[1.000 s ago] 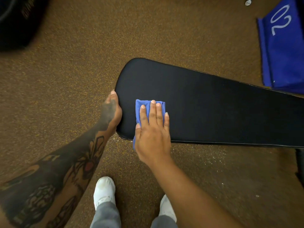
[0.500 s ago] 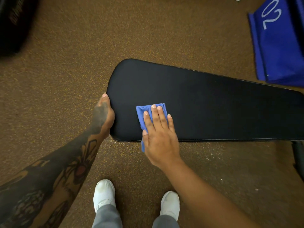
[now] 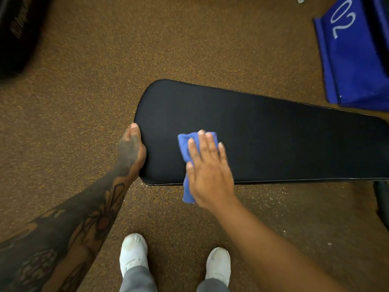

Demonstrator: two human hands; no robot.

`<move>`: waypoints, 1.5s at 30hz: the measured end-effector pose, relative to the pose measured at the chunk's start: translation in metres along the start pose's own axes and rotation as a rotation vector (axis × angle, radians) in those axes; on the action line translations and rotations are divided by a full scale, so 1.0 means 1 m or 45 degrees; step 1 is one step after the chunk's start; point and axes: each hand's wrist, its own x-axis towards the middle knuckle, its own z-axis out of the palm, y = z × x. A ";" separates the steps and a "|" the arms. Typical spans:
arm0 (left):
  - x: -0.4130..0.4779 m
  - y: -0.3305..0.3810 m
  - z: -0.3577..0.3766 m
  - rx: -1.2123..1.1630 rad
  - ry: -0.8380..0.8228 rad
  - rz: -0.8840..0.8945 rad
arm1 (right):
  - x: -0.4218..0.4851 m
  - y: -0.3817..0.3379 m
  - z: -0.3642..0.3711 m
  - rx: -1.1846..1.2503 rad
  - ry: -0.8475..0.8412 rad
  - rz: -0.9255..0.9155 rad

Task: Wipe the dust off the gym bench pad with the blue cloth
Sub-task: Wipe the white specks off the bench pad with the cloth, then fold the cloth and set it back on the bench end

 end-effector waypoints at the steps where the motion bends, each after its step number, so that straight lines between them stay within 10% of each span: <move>1: -0.001 0.002 0.000 -0.018 -0.017 -0.029 | 0.012 0.005 -0.001 -0.004 -0.003 0.037; 6: -0.003 0.005 -0.004 -0.050 -0.041 -0.087 | 0.075 0.057 -0.017 0.005 0.036 0.624; 14: -0.007 0.014 0.003 0.091 0.227 -0.193 | 0.087 0.036 -0.024 0.226 0.019 0.885; 17: -0.029 0.033 0.011 0.436 0.408 -0.046 | 0.093 0.045 -0.041 0.219 0.032 0.844; 22: -0.075 0.076 0.059 0.712 0.142 0.421 | 0.114 0.083 -0.077 0.091 -0.150 0.657; 32: -0.092 0.097 0.097 1.231 -0.063 0.353 | 0.130 0.112 -0.090 0.109 -0.431 0.531; 45: -0.068 0.133 0.072 -0.232 0.029 0.114 | 0.099 0.118 -0.131 0.820 0.046 0.593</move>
